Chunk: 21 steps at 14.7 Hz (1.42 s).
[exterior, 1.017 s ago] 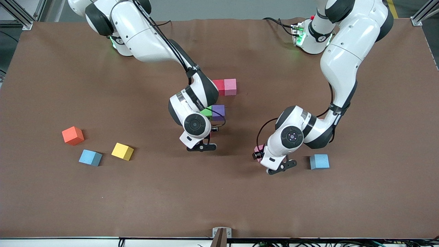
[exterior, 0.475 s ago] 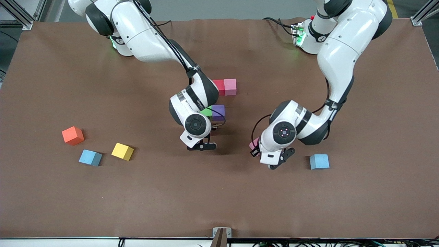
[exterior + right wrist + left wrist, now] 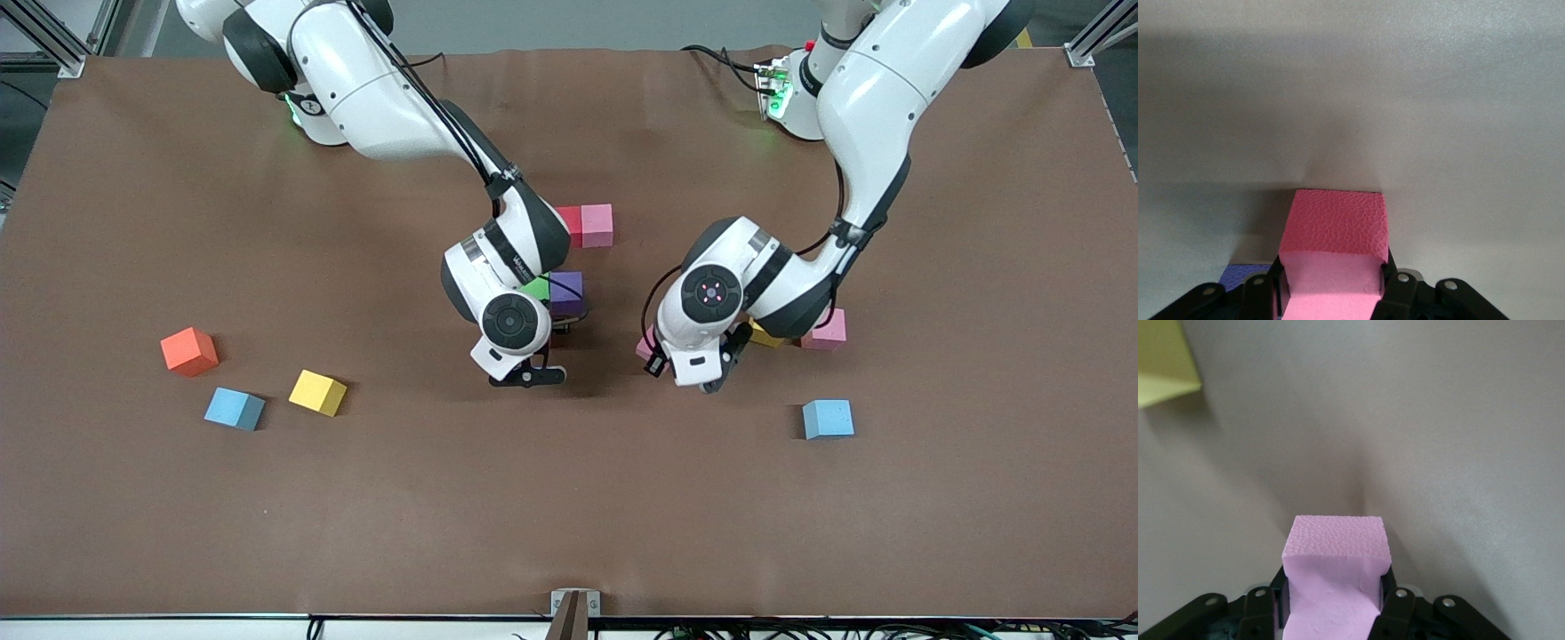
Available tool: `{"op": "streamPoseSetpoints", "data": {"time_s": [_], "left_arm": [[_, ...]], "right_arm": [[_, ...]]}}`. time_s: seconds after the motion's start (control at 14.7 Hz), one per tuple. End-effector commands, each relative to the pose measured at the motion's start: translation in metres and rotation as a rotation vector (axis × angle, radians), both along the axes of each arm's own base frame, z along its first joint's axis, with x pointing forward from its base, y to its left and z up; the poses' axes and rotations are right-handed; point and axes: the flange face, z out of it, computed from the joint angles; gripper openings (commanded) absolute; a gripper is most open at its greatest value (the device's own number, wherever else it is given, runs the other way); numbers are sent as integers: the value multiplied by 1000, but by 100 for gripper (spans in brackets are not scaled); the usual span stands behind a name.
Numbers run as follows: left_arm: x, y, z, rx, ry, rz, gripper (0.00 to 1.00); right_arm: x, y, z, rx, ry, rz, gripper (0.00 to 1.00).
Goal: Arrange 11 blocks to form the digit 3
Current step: 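Carry the light pink cube toward the cube column with the left gripper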
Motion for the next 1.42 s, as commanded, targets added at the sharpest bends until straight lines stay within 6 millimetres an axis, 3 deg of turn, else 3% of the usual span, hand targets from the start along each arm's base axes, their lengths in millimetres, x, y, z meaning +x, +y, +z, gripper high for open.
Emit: {"op": "streamPoseSetpoints", "data": {"time_s": [0.0,0.47,0.81,1.36], "left_arm": [[-27,2,2,-23,-31,143,8],[-55,-20,-9,-48,-42,527,9],[-82,-44,-15,-27,-25,588,9],[-111,-50,-19,11,-52,636,9]], "right_arm": [[-4,1,0,5,14,-11,40],[-4,1,0,12,13,23,41],[-3,-3,-1,9,16,29,41],[-3,-5,-3,5,27,36,41]]}}
